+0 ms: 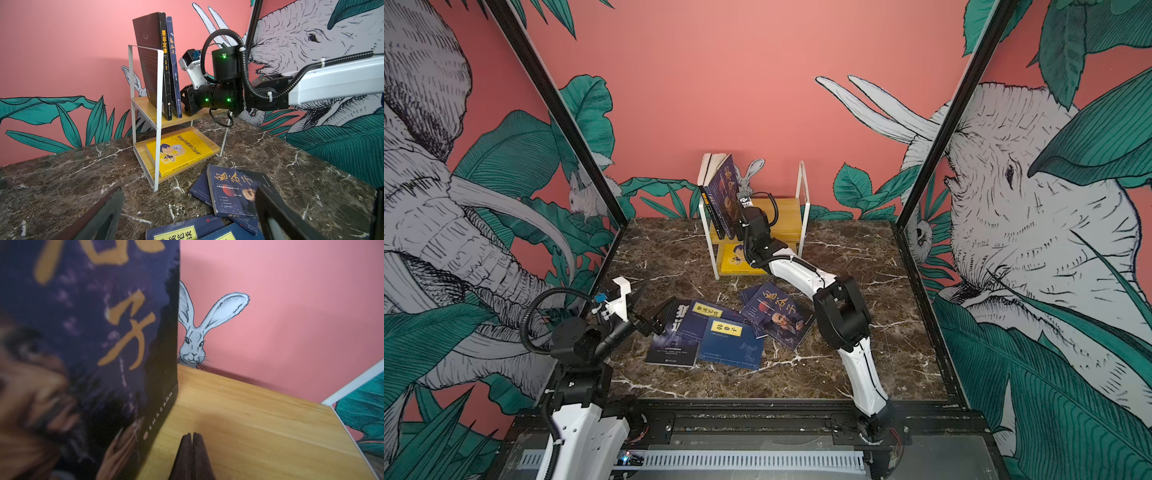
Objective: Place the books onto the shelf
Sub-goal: 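Open the right gripper and release the book on the shelf, then withdraw the right gripper from the shelf back toward the table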
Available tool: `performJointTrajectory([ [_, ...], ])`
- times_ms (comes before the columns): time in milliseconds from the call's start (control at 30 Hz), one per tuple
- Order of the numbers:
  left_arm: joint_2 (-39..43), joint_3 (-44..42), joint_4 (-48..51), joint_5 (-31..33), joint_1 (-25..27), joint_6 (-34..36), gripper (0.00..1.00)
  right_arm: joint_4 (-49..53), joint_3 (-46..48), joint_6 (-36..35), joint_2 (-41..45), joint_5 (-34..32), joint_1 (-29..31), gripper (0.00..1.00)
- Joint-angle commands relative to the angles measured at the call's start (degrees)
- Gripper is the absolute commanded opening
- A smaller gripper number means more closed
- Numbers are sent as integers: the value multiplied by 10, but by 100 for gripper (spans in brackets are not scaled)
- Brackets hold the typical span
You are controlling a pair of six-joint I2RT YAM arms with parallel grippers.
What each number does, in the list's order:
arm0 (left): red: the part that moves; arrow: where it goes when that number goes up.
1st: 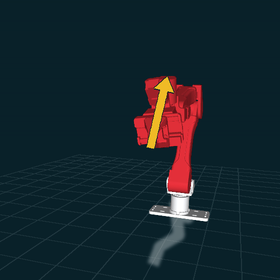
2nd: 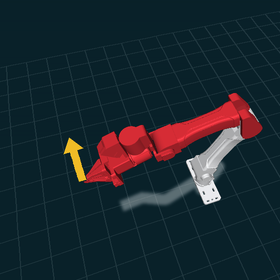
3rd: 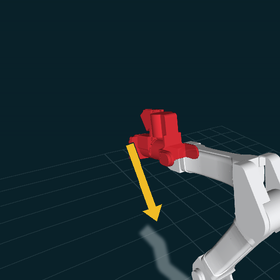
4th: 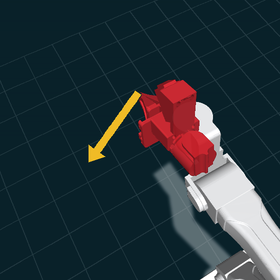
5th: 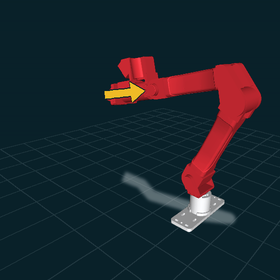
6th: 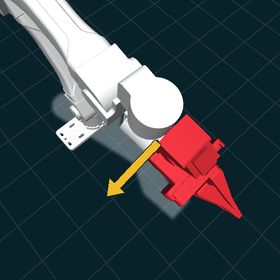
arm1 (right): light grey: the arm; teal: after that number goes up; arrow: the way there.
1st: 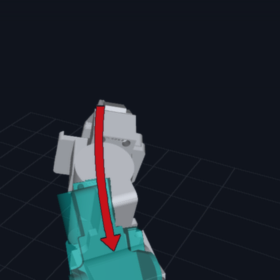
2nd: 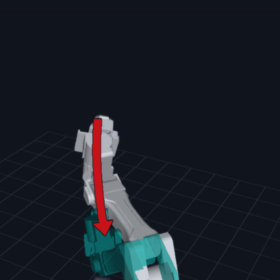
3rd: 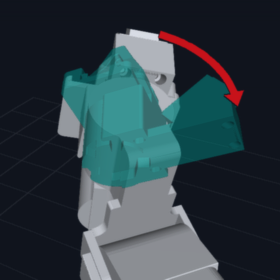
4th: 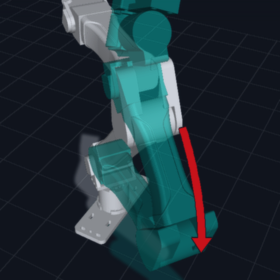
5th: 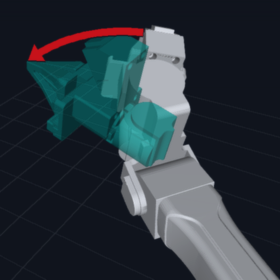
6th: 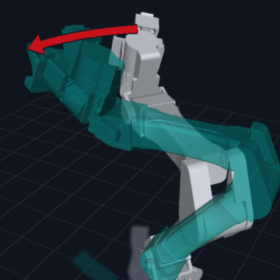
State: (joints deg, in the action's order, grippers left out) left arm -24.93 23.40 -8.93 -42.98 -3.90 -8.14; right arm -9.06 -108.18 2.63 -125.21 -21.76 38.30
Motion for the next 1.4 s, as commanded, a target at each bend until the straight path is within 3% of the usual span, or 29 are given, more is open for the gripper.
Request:
performJointTrajectory([
  [0,8,-4,-16,-5,2,-3,100,18,-44,20,-27,19,-6,0],
  [267,8,-4,-18,-8,0,-4,100,36,-108,23,-70,69,-15,0],
  [733,6,-6,-24,-9,-2,-8,100,33,-130,23,-88,160,-15,0],
  [1200,4,-4,-20,-6,-2,-5,99,50,-159,14,-90,169,-16,0],
  [1367,1,-1,-8,-8,-3,-2,100,55,-138,0,-60,124,-16,0],
])
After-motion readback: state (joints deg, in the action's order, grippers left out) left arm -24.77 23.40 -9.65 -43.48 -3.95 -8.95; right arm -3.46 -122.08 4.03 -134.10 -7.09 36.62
